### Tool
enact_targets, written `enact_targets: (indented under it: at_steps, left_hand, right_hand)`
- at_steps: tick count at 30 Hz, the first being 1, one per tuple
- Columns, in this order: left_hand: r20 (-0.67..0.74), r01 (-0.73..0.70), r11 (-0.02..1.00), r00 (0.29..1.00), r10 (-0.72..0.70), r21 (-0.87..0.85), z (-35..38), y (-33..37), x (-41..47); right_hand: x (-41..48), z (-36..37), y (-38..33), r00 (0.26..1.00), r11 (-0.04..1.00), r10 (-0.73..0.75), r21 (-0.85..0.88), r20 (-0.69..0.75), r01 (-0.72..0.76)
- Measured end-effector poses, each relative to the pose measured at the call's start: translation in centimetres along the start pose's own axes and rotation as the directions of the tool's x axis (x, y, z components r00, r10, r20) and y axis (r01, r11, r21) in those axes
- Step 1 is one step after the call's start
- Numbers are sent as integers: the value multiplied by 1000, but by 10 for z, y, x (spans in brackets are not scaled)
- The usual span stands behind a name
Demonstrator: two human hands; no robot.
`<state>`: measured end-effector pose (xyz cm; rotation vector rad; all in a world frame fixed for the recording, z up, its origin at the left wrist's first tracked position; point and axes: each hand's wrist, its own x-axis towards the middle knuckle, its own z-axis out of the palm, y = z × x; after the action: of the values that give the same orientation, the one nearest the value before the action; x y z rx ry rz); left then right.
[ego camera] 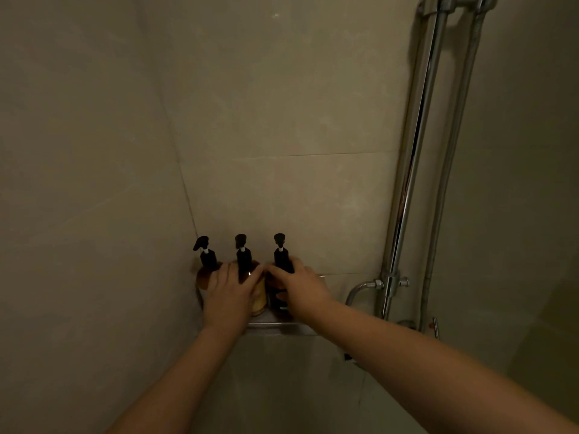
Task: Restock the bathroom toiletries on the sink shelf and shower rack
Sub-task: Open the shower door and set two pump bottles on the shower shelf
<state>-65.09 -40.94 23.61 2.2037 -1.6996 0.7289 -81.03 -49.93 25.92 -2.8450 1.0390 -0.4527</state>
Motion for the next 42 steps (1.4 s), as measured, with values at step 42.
enact_targets:
  at_steps: [42]
  left_hand:
    - [183,125,990,974,-135,62,-15,13,12]
  right_hand:
    - [5,-4,7,970,961,-235,139,-61,241]
